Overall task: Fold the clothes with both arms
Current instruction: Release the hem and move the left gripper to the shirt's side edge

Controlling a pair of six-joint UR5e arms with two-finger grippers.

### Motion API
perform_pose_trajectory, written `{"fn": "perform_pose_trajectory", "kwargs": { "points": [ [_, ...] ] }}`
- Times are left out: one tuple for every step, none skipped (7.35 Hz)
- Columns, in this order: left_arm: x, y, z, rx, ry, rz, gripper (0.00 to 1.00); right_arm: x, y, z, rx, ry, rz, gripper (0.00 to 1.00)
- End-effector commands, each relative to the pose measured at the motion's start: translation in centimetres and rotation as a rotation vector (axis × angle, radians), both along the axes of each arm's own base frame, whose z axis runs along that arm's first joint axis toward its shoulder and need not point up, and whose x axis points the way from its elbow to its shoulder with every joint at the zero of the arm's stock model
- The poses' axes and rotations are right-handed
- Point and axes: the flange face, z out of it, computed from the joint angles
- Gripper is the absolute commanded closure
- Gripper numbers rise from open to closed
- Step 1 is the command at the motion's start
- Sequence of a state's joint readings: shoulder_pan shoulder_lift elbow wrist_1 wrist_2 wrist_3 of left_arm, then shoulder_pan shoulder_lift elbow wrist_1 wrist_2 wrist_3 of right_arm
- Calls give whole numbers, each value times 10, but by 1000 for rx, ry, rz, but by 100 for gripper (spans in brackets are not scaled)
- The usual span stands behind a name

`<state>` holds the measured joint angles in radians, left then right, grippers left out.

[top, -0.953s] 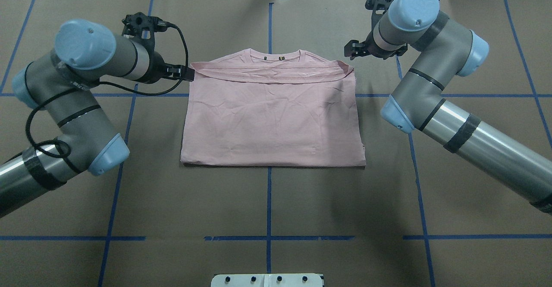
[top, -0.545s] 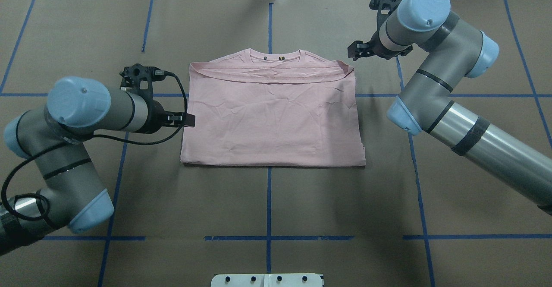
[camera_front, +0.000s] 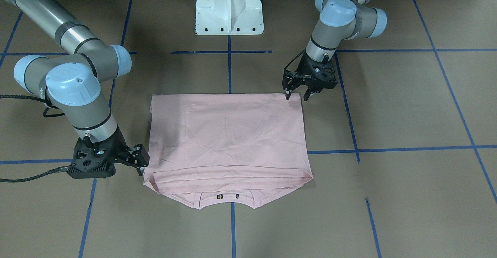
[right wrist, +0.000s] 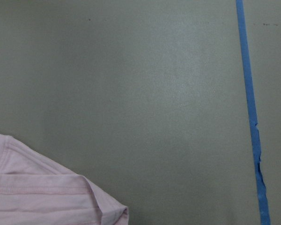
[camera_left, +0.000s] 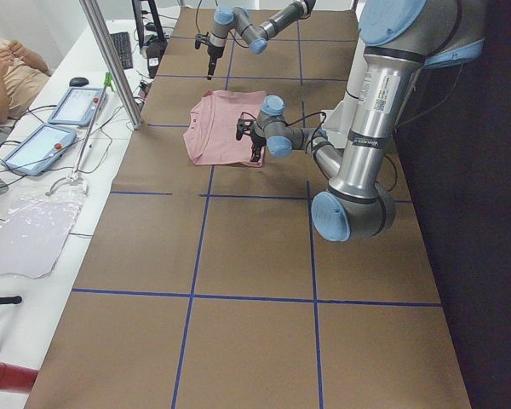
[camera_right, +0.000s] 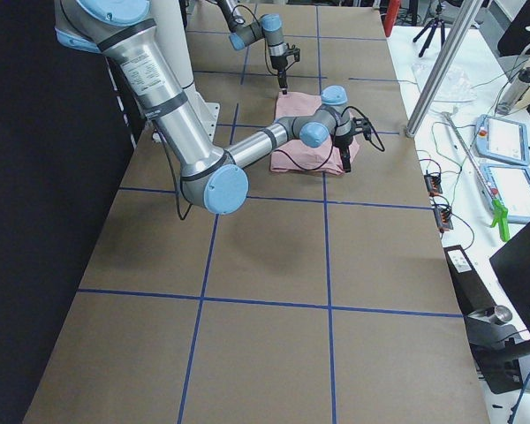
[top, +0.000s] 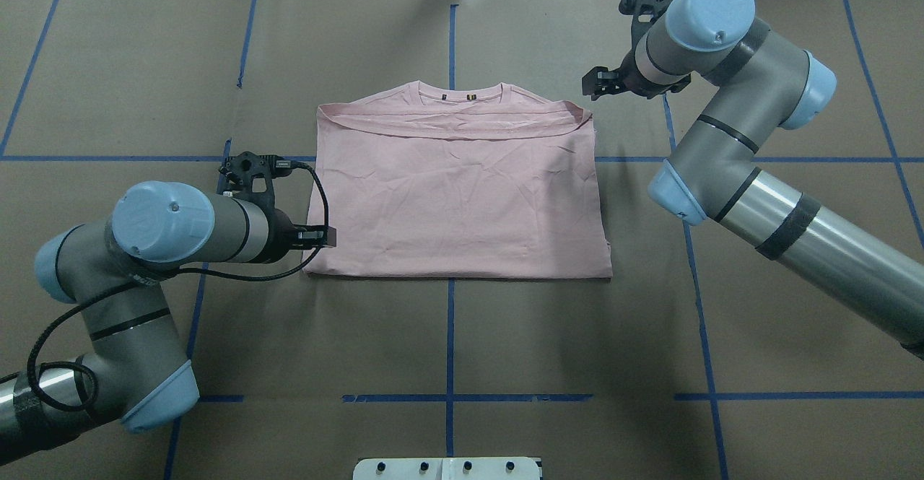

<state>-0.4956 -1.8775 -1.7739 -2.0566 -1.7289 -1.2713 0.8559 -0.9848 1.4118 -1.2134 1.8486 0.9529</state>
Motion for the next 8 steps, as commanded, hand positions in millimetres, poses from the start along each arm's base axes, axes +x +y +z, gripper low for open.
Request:
{"fn": "perform_pose_trajectory", "kwargs": {
  "points": [
    [13,13,10,-8,-20,23,32,0,0,1,-2,1,1,0],
    [18,15,14,-14,-28,16,32,0,0,2,-3,2,1,0],
    [18,15,15,-15,-29,13,35,0,0,1,-2,1,1,0],
    [18,15,11,-13,-24,12,60,0,0,1,-1,0,1,0],
    [19,14,8,-10,-18,14,91,1,1,2,-2,1,1,0],
    [18,15,7,-10,-18,14,100,1,0,2,-2,2,2,0],
    [17,15,9,-10,-20,13,100,1,0,2,-2,2,2,0],
    [13,15,8,-2,-19,14,100,1,1,3,-3,3,2,0]
  ]
}}
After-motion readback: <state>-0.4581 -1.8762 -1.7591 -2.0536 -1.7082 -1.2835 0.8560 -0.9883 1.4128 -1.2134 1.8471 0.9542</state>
